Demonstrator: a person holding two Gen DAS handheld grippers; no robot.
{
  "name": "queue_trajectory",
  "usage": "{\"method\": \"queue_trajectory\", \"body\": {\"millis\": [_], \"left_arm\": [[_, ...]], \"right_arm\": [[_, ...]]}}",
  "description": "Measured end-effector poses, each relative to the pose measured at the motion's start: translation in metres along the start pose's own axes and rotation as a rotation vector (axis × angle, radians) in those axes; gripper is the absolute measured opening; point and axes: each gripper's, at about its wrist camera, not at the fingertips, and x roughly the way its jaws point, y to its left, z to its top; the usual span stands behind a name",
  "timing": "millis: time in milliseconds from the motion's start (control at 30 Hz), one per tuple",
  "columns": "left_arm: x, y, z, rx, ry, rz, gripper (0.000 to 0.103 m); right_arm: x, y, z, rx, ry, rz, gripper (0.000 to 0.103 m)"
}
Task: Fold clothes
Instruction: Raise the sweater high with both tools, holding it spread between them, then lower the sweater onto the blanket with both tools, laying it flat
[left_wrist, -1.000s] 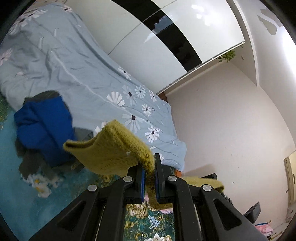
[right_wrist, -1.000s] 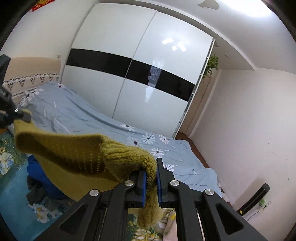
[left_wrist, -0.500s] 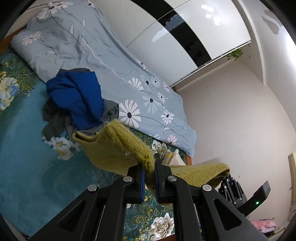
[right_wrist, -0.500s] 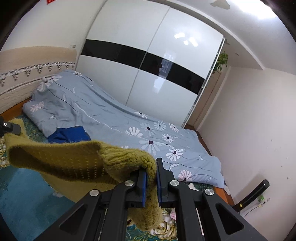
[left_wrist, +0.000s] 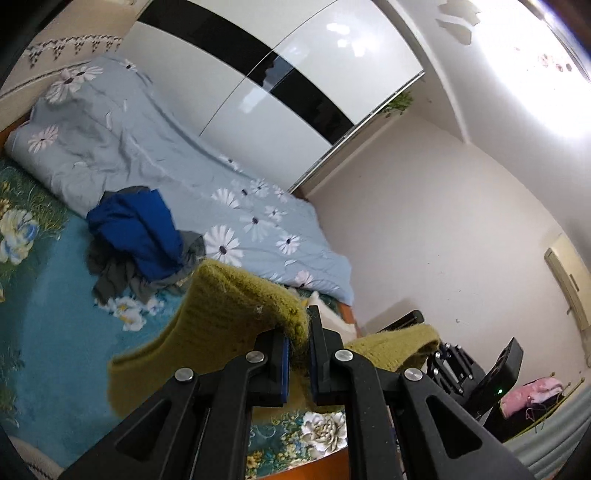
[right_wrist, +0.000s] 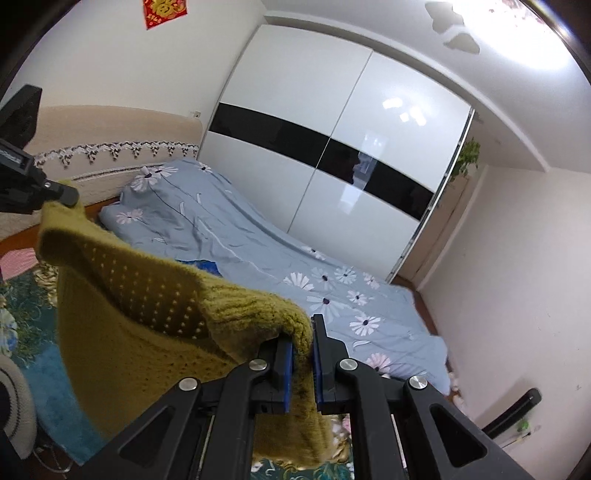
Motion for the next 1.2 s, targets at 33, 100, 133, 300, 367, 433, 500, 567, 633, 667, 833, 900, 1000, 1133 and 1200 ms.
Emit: {"method": "queue_trajectory", "body": {"millis": [33,100,133,300,367,433,500,567,633,667,833,900,1000,1133,1200], "left_arm": [[0.007,0.003,0.005,-0.008,0.001,0.012,0.008],[0.029,0.019,0.010,-0.051,0.015,0.043,0.008],[0.041,0.028,0.012,-0.077,0.026,0.060,0.008],[0.126,0.095,0.015,-0.225,0.119,0.186,0.008],[0.156,0.117,0.016,-0.270,0.148,0.222,0.008],[0.192,0.138,0.018,-0.305,0.182,0.272,0.008],[0.226,0.157,0.017,-0.339,0.222,0.324,0.008],[0.257,0.176,0.016,-0.375,0.257,0.364,0.008],[0.283,0.192,0.016,-0.404,0.277,0.391,0.008],[0.296,0.201,0.016,-0.423,0.288,0.403,0.008],[0.346,0.231,0.029,-0.471,0.325,0.459,0.008],[0.361,0.236,0.041,-0.458,0.323,0.478,0.008],[0.368,0.243,0.041,-0.460,0.323,0.486,0.008],[0.374,0.253,0.037,-0.468,0.326,0.493,0.008],[0.377,0.258,0.035,-0.472,0.328,0.496,0.008]], "right_arm": [[0.013,0.001,0.000,-0.007,0.023,0.012,0.009],[0.040,0.002,-0.003,-0.023,0.067,0.035,0.009],[0.062,0.005,-0.007,-0.031,0.105,0.059,0.009],[0.175,0.013,-0.034,-0.082,0.281,0.143,0.009],[0.225,0.014,-0.044,-0.088,0.347,0.166,0.009],[0.264,0.013,-0.057,-0.077,0.399,0.183,0.009],[0.303,0.009,-0.071,-0.069,0.455,0.194,0.009],[0.341,0.010,-0.086,-0.062,0.508,0.207,0.009],[0.377,0.012,-0.100,-0.058,0.557,0.217,0.009],[0.393,0.015,-0.106,-0.060,0.577,0.218,0.009],[0.457,0.021,-0.118,-0.079,0.631,0.222,0.009],[0.479,0.020,-0.113,-0.085,0.636,0.214,0.009],[0.504,0.015,-0.101,-0.063,0.618,0.197,0.009],[0.520,0.012,-0.094,-0.032,0.592,0.191,0.009],[0.521,0.016,-0.100,-0.038,0.594,0.199,0.009]]}}
